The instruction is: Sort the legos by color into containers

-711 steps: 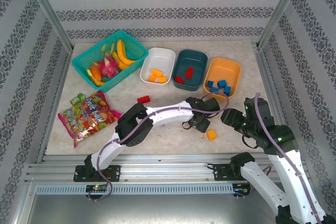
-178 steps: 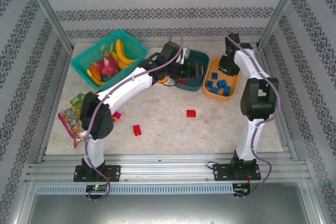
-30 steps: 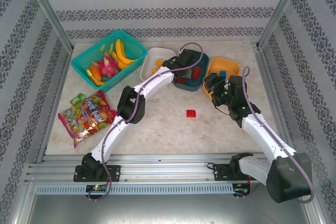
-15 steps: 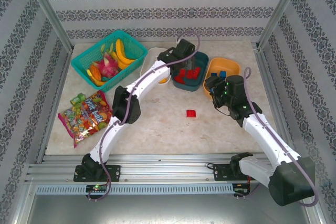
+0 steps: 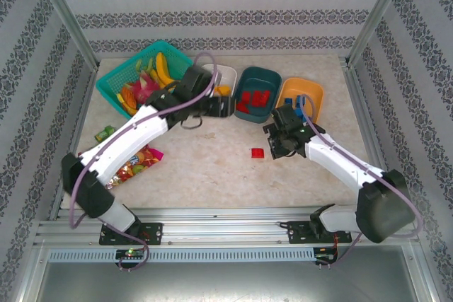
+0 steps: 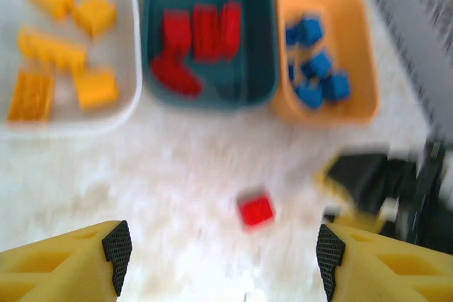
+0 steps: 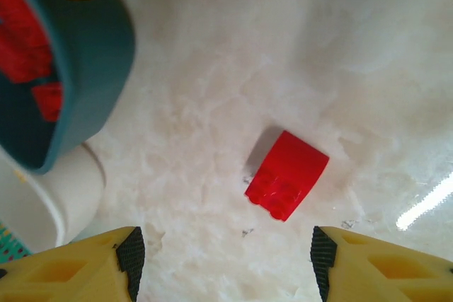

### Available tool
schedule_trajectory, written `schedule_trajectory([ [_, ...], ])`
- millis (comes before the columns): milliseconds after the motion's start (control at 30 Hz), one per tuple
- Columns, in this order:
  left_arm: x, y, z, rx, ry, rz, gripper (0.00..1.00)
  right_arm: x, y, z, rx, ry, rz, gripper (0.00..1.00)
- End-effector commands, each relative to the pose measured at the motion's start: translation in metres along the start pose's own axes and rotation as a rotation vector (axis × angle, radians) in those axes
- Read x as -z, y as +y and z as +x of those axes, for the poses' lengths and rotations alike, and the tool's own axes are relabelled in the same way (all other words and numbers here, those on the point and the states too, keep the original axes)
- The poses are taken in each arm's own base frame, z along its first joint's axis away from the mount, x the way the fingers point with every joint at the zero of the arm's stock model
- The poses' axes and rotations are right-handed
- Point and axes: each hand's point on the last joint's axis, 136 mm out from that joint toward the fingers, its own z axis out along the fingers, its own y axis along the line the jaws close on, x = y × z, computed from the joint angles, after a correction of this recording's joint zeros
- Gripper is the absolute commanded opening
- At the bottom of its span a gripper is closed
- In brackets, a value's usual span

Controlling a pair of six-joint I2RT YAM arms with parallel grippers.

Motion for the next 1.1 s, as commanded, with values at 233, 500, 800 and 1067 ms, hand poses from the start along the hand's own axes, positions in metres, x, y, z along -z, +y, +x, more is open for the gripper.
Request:
schedule_trajectory([
  [233, 0.058, 0.041, 0.116, 0.096, 0.067, 0.046, 0.74, -0.034, -0.009, 0.014, -0.202, -0.009, 0.182, 0.67],
  [500, 0.079, 0.052, 0.129, 0.11, 0.022, 0.041, 0.74, -0.06, -0.016, 0.024, -0.279, 0.007, 0.252, 0.68],
  [800, 0.083, 0.054, 0.131, 0.12, 0.019, 0.041, 0.73, -0.078, -0.025, 0.034, -0.326, 0.017, 0.309, 0.66],
  [1067, 0.085, 0.054, 0.126, 0.124, 0.005, 0.034, 0.73, -0.087, -0.035, 0.032, -0.357, -0.011, 0.36, 0.56],
])
